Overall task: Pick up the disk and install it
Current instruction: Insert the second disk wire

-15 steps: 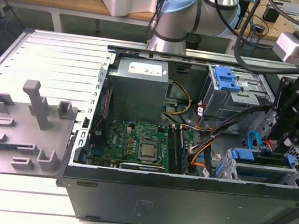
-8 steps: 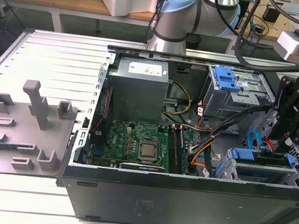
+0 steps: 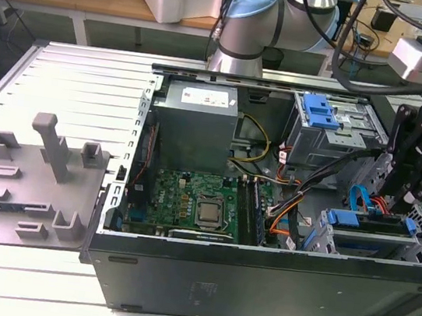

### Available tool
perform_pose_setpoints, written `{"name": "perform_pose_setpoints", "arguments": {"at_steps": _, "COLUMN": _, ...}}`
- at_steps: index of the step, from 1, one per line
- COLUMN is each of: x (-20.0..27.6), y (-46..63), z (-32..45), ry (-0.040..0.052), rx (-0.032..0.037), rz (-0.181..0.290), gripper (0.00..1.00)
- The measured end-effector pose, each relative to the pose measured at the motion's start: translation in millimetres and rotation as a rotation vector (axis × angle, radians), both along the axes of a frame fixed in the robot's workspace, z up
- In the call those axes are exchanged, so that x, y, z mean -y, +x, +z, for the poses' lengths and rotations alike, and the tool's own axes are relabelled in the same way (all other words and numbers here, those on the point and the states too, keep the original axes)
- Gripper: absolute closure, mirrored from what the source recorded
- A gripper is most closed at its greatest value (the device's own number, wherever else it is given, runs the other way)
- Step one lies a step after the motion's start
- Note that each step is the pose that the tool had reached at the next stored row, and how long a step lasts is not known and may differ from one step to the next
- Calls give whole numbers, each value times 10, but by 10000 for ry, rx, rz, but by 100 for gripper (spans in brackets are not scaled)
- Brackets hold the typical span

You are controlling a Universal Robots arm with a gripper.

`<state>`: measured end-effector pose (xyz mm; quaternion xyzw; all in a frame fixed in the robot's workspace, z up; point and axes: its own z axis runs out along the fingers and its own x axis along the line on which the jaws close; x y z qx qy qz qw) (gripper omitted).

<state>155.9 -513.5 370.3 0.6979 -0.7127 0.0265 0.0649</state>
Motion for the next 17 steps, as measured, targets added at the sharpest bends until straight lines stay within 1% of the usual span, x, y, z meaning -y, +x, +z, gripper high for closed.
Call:
{"name": "perform_pose_setpoints", "arguments": {"at_steps": 4, "x": 0, "y": -32, "z": 43, "ry": -5, "rx": -1, "rz": 0, "gripper": 64}}
{"name": "perform_pose_setpoints", "arguments": {"at_steps": 17, "x": 0, "y": -35, "z": 46, "ry": -13, "rx": 0, "rz": 0, "gripper": 64}}
